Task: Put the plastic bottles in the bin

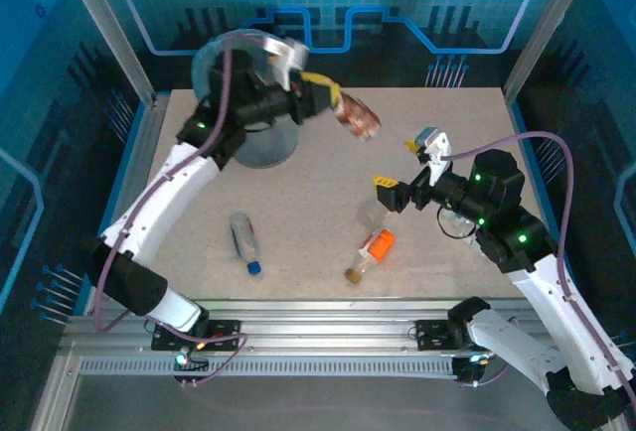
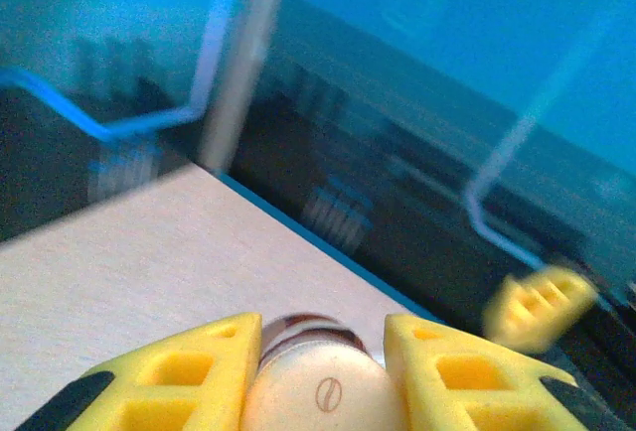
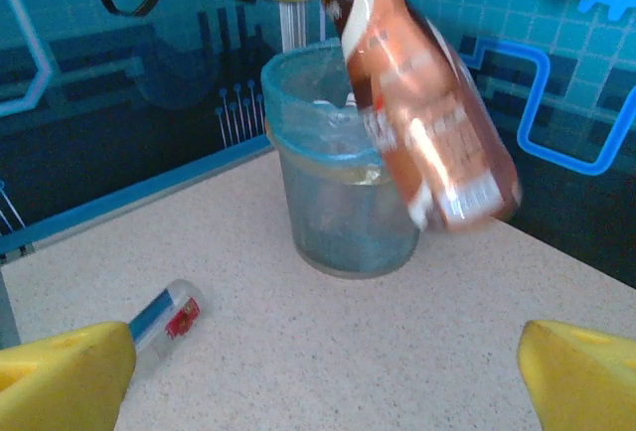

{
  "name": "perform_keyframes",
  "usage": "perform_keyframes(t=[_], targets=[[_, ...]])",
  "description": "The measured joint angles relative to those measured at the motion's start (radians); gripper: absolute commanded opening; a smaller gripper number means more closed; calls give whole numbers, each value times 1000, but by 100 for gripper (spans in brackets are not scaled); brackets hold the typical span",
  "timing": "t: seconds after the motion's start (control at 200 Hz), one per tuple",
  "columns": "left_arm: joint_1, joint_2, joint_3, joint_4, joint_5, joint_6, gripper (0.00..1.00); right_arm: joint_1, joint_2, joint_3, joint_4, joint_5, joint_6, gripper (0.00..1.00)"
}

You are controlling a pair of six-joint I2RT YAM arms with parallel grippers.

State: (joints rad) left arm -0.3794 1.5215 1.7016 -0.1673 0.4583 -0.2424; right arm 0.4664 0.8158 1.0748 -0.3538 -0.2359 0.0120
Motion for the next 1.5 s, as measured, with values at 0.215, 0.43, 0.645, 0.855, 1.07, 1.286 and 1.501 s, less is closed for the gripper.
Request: perform_keyframes(t=[0.215, 0.43, 0.645, 0.855, 1.07, 1.286, 1.501], targets=[[174, -2, 102, -69, -160, -31, 0, 111, 76, 80, -1, 84, 37, 100], [315, 79, 259, -138, -243, -67, 0, 182, 224, 196, -54, 152, 91, 100], [377, 216, 420, -256, -292, -52, 0, 210, 300, 229, -104, 204, 128, 100], [380, 312, 480, -370, -314, 2, 0, 214, 307, 230, -137, 236, 146, 100], [380, 388, 504, -463, -312, 39, 0, 216, 307, 231, -167, 259, 146, 100], [380, 446, 537, -524, -293, 60, 0, 216, 307, 233, -185, 263, 146, 100], [380, 462, 546, -558, -277, 74, 0, 216, 307, 232, -188, 266, 146, 100]])
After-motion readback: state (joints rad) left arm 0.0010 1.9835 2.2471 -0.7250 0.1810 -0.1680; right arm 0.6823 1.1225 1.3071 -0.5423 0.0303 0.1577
